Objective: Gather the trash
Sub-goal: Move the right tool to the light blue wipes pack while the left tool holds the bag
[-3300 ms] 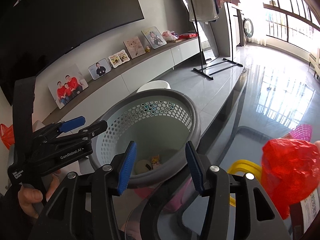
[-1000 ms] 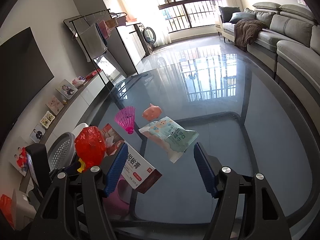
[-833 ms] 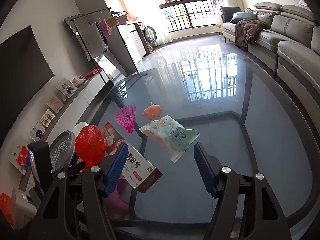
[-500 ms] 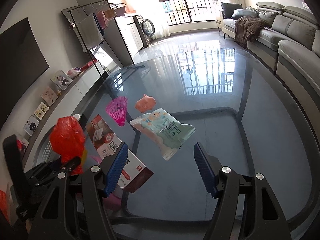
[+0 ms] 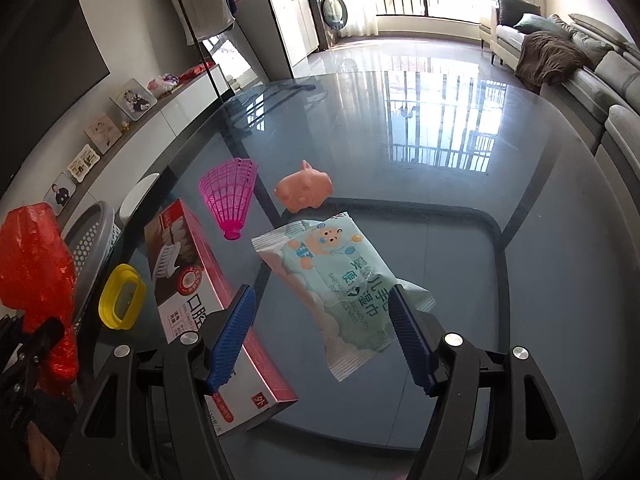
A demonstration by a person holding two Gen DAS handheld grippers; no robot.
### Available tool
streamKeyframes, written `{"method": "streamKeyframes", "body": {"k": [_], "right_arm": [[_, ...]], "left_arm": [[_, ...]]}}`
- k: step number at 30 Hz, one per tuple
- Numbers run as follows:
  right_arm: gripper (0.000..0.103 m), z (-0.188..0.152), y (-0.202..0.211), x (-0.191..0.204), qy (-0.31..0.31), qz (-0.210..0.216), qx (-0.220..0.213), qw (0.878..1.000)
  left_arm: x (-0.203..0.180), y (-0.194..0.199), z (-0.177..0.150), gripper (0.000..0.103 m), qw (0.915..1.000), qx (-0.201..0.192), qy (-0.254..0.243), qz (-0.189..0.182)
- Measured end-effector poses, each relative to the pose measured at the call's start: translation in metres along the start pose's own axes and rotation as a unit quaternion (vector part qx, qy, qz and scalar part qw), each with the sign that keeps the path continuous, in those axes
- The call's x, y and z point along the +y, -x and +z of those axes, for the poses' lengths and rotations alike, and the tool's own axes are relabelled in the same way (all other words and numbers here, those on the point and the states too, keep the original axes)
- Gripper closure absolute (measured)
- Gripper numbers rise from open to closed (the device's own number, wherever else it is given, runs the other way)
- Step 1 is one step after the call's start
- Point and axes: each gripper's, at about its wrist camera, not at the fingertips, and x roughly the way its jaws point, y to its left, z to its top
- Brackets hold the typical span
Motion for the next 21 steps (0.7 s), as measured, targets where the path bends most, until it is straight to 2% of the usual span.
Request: {"method": "streamKeyframes", "body": {"k": [7, 17, 19, 21], "right_arm": [[0.032, 0.008, -0.017, -0.005, 0.017, -0.006, 0.024, 1.0], [0.033, 0.009, -0.028, 0.004, 0.047, -0.02, 0.024, 0.998], [0.043, 0.008, -0.027, 0.006, 0.049, -0.017, 0.02, 0.998], [0.061, 0.008, -0.026, 0.008, 0.051, -0.016, 0.019, 0.998]], "left_arm": [[-0.002, -0.001, 0.001, 0.071, 1.0, 0.008, 0.004, 0.003], [-0.002, -0.007, 0.005, 0.071, 0.9999, 0.016, 0.002, 0.003], [-0.001, -0.008, 0.004, 0.071, 0.9999, 0.017, 0.004, 0.003], [0.001, -0.007, 0.004, 0.071, 0.9999, 0.015, 0.005, 0.004]]}}
